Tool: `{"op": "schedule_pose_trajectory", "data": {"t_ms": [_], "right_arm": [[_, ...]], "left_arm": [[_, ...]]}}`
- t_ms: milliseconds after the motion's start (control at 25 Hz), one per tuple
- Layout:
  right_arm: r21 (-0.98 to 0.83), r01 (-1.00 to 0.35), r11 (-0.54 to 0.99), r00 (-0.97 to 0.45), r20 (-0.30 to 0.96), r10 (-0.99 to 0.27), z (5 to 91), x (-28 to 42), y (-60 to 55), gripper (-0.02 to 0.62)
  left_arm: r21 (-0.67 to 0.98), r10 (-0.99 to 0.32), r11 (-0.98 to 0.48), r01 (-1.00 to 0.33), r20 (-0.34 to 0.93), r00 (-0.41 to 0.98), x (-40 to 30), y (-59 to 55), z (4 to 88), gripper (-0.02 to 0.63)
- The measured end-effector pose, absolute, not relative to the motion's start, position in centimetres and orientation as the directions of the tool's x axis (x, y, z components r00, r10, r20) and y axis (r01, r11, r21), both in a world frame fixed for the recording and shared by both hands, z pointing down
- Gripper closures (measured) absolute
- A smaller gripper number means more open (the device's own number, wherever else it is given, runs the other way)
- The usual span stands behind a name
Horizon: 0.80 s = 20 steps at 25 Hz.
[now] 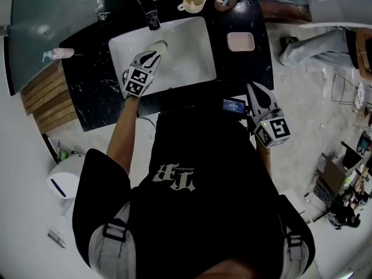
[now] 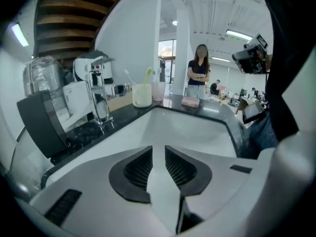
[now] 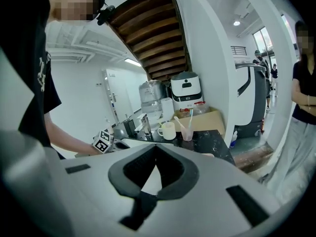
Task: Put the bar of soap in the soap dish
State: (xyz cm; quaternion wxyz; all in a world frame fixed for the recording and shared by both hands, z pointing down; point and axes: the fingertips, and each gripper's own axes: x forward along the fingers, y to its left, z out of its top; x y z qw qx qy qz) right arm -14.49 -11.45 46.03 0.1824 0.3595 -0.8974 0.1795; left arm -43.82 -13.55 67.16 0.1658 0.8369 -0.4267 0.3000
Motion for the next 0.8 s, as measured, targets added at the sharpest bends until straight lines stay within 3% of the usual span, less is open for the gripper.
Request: {"op": "schedule_pose_trajectory", "data": {"t_ms": [400, 600, 800], "right_arm": [[-0.196, -0.708, 0.678, -0.670, 0.488, -0.559, 47.5, -15.8, -13.1, 0.588], [-0.203, -0.717, 0.667, -0.658, 0.513, -0.551, 48.4, -16.1, -13.4, 0.588], [-0.207, -0.709, 0.674, -0.661, 0.528, -0.534, 49.1, -17.0, -13.9, 0.588]], "left_arm": [[0.069, -0.393, -0.622, -0.780, 0.835, 0.387, -45.9, -15.2, 77.5, 0.381], [0.082, -0.301, -0.666, -0.741, 0.880, 0.368, -46.1, -15.8, 80.4, 0.340], [0.080, -0.204, -0.737, -0.672, 0.921, 0.333, -46.2, -16.4, 82.8, 0.338]]}}
